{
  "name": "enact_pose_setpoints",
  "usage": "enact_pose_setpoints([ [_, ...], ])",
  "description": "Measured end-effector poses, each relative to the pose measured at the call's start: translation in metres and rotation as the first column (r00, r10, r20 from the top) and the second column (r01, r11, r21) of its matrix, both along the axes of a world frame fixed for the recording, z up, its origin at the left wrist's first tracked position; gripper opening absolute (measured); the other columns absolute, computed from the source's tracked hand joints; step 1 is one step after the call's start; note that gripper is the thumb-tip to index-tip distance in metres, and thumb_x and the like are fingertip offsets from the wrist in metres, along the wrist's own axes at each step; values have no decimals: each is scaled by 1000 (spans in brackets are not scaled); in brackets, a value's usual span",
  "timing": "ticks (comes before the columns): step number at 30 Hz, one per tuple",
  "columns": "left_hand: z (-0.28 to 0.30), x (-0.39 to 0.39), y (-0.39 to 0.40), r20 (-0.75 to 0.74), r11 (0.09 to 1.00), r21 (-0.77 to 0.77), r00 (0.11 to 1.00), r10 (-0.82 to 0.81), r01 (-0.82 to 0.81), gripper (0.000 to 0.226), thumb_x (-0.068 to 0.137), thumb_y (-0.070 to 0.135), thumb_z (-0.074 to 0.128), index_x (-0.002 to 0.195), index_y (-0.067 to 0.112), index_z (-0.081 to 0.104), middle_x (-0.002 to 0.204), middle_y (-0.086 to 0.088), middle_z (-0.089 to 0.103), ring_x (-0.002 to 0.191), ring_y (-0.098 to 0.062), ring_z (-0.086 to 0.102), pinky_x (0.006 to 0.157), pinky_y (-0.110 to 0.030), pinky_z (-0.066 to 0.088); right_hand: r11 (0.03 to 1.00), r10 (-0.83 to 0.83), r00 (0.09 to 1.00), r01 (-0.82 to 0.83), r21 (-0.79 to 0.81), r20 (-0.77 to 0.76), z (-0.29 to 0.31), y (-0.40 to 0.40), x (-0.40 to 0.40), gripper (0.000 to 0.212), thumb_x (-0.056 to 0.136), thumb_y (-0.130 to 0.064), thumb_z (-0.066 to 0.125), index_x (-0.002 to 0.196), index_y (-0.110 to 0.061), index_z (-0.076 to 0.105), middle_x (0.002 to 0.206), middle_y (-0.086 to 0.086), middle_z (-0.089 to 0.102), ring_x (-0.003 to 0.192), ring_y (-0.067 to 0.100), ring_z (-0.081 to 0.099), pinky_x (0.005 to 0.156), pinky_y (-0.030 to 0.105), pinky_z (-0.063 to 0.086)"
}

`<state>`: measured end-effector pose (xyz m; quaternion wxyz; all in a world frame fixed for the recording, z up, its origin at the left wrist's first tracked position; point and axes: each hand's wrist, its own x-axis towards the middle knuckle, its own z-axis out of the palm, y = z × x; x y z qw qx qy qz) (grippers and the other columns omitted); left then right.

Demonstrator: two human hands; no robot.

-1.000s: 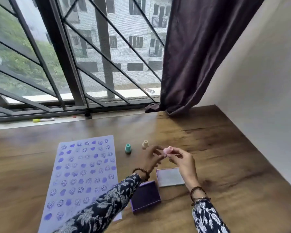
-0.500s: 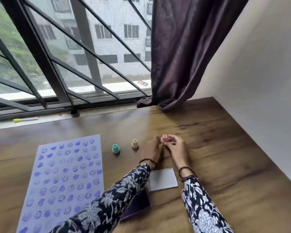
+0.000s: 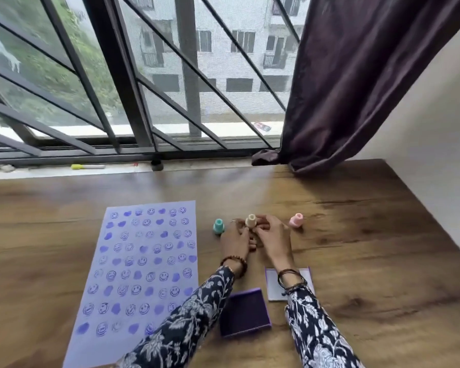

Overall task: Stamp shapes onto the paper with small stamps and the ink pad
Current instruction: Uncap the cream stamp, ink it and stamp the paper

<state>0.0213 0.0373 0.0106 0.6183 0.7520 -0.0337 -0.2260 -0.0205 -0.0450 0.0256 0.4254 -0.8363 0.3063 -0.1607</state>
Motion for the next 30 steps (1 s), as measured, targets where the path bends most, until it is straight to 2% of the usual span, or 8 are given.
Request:
enact_pose_setpoints([
  [3,9,-4,4,-15,996,-80,999,31,-32,19,86,0,44,82,16,53,67,-6,62,44,-6,58,43,-18,51,998,62,998,-62,5,-6,8,-4,-12,36,70,5,64,102,-13,66,95,10,73,84,11,61,73,12,41],
  [6,16,-14,46,-3,978,-190,996,-88,85,22,85,1,50,76,20,56,74,-5,63,64,-13,62,57,-22,51,996,86,996,-87,25,31,24,29,-40,29,73,-6,69,98,-21,67,92,3,74,85,6,65,78,17,49],
  [9,28,-24,61,-121,924,-359,974,-190,135,11,85,2,54,82,12,56,78,-4,62,67,-5,64,63,-16,55,972,97,986,-123,198,137,33,35,-61,18,79,-7,66,90,-21,69,88,6,73,78,8,67,71,22,55],
  [12,33,-22,68,-178,884,-450,958,-225,124,13,81,-2,58,90,8,60,82,-7,63,67,-4,66,65,-13,55,973,73,982,-109,204,175,33,39,-67,17,81,-9,64,85,-25,67,88,12,69,71,12,63,65,30,56],
  [18,43,-25,80,-264,859,-488,913,-311,152,23,84,1,56,106,2,60,97,-13,65,93,-23,62,77,-22,55,962,-8,974,-54,266,226,29,54,-71,9,83,-13,62,91,-15,68,89,13,69,77,19,64,63,20,52],
  [22,49,-24,98,-267,842,-516,905,-331,156,13,84,-1,54,91,4,63,73,-3,70,70,-10,66,68,-16,57,948,-26,973,-49,314,230,37,82,-76,12,86,-15,59,88,-25,67,88,5,69,76,10,63,65,19,52],
  [24,52,-24,101,-244,852,-496,915,-322,167,12,83,-1,54,84,7,64,60,4,70,61,-5,65,63,-14,56,911,-107,961,-8,412,254,38,94,-77,10,86,-16,59,90,-18,68,87,4,68,75,7,61,65,17,52],
  [30,52,-24,104,-151,875,-404,924,-352,267,17,81,-4,58,75,11,64,58,3,64,52,-1,61,54,-11,51,613,-410,865,26,790,291,37,121,-79,18,82,-23,57,88,-10,67,73,-4,68,69,5,60,64,13,52],
])
